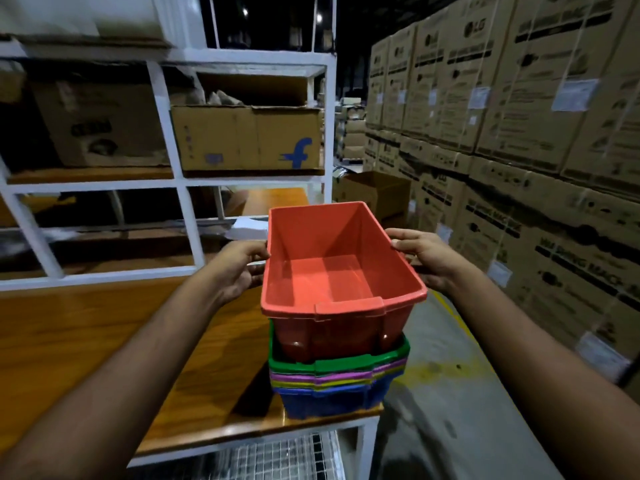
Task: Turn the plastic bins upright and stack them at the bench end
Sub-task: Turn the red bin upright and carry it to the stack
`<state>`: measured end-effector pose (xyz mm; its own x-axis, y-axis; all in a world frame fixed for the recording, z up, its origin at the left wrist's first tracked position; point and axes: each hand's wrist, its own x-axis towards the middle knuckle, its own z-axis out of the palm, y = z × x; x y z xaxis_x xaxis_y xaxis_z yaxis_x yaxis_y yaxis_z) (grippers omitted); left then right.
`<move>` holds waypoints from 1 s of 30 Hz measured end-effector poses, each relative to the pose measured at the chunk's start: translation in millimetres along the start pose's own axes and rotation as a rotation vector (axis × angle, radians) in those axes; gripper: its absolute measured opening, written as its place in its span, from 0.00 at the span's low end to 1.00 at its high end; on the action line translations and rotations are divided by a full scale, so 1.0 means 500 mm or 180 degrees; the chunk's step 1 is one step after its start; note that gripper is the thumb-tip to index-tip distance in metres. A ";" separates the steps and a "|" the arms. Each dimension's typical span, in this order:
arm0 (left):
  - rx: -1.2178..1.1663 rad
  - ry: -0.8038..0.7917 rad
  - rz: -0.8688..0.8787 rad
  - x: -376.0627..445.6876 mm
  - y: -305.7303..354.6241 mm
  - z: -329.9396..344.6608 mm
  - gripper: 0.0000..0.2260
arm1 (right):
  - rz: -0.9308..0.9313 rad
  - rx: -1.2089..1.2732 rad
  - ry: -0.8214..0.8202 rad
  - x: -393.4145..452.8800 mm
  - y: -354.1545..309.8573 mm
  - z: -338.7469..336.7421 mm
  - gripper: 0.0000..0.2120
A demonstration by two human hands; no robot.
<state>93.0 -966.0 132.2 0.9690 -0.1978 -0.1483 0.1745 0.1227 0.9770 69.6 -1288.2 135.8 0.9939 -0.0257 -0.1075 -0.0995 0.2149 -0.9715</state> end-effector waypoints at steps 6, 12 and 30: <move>0.0014 0.0141 -0.0150 0.012 -0.056 -0.003 0.18 | 0.0138 -0.0419 -0.0018 0.026 0.076 -0.022 0.18; 0.0436 0.0298 -0.0248 0.011 -0.136 -0.016 0.16 | -0.0015 -0.0917 -0.0167 0.021 0.134 -0.045 0.18; 0.2019 0.1462 0.0530 -0.062 -0.237 0.007 0.11 | -0.0928 -0.2483 0.0341 0.028 0.220 -0.048 0.21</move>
<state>41.5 -978.0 21.8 0.9728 0.2116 0.0938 0.0222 -0.4885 0.8723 71.4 -1288.2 22.5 0.9789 -0.0767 0.1895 0.1168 -0.5506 -0.8265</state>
